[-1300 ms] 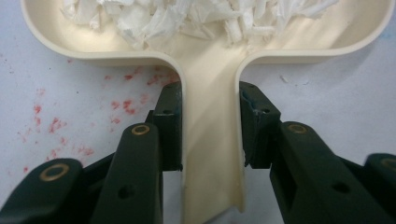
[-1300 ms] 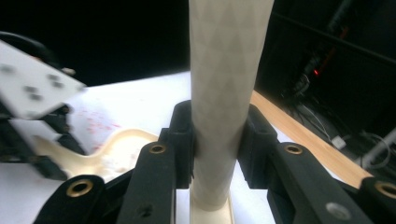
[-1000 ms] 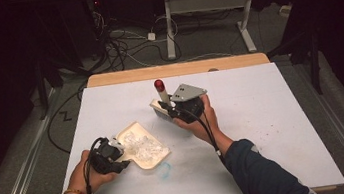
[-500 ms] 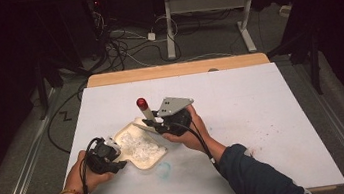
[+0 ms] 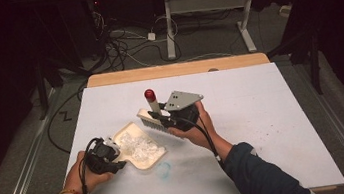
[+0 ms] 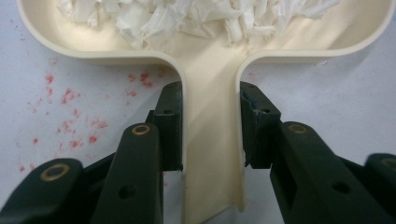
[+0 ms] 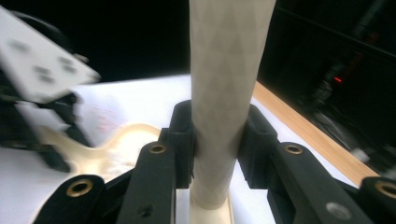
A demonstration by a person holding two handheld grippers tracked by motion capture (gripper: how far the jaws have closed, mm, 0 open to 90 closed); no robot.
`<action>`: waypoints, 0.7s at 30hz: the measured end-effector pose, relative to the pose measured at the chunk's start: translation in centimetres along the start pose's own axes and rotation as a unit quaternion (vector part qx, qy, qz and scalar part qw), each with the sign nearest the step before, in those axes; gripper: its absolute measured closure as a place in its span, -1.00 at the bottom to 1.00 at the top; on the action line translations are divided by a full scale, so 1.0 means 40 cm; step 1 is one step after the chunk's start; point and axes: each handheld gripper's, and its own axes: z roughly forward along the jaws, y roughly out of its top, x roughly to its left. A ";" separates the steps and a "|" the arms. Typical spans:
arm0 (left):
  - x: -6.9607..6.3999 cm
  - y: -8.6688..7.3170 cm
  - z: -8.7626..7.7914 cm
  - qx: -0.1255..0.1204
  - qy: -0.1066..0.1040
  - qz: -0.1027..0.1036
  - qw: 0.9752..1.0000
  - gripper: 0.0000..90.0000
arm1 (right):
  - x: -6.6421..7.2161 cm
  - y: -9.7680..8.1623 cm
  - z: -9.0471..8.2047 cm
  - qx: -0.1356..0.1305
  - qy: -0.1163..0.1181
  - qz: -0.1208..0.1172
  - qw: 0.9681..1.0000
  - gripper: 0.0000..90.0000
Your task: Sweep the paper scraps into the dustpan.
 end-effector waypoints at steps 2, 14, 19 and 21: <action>0.000 0.000 0.000 0.000 0.001 0.000 1.000 0.40 | -0.008 -0.013 0.019 0.008 -0.013 0.004 1.000 0.57; 0.000 -0.009 -0.005 0.002 0.000 -0.005 1.000 0.40 | 0.053 -0.016 0.030 0.025 0.065 -0.004 0.998 0.57; -0.001 -0.010 -0.005 0.003 0.002 -0.005 1.000 0.40 | 0.066 -0.006 0.006 0.012 0.090 0.002 0.996 0.57; 0.000 -0.010 -0.005 0.003 0.000 -0.005 1.000 0.40 | 0.069 0.001 -0.007 0.009 0.090 -0.003 0.996 0.57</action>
